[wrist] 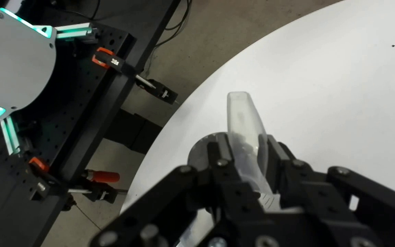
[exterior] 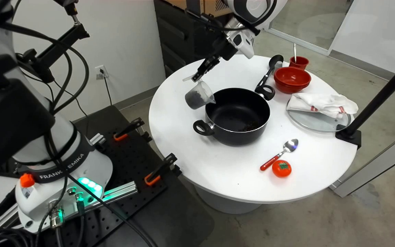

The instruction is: Pour some of the contents of the jug in the pot

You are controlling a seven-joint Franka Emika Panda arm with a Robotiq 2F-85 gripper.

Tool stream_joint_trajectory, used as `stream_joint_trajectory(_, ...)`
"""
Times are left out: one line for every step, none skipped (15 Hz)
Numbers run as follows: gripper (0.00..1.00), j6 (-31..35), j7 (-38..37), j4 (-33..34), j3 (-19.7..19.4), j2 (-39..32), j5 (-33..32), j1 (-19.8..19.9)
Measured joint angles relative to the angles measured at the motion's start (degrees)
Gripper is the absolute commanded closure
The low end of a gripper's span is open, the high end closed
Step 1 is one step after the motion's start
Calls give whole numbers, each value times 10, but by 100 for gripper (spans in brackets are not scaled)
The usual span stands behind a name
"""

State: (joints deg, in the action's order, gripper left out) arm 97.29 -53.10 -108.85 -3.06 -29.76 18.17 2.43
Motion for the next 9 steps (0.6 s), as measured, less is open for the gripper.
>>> stream_joint_trajectory(93,-1,1,0,-1,0,0,1)
stream_joint_trajectory(93,-4,2,1,-3,0,1,3)
stream_joint_trajectory(93,-10,3,3,-4,0,3,4)
stream_joint_trajectory(93,-14,3,6,-5,0,7,5)
stream_joint_trajectory(93,-19,3,10,-5,0,13,7)
stream_joint_trajectory(93,-23,3,16,-6,-1,21,8)
stream_joint_trajectory(93,-30,3,23,-7,-3,30,10)
stream_joint_trajectory(93,-36,3,33,-8,-6,39,12)
stream_joint_trajectory(93,-44,2,45,-9,-13,49,15)
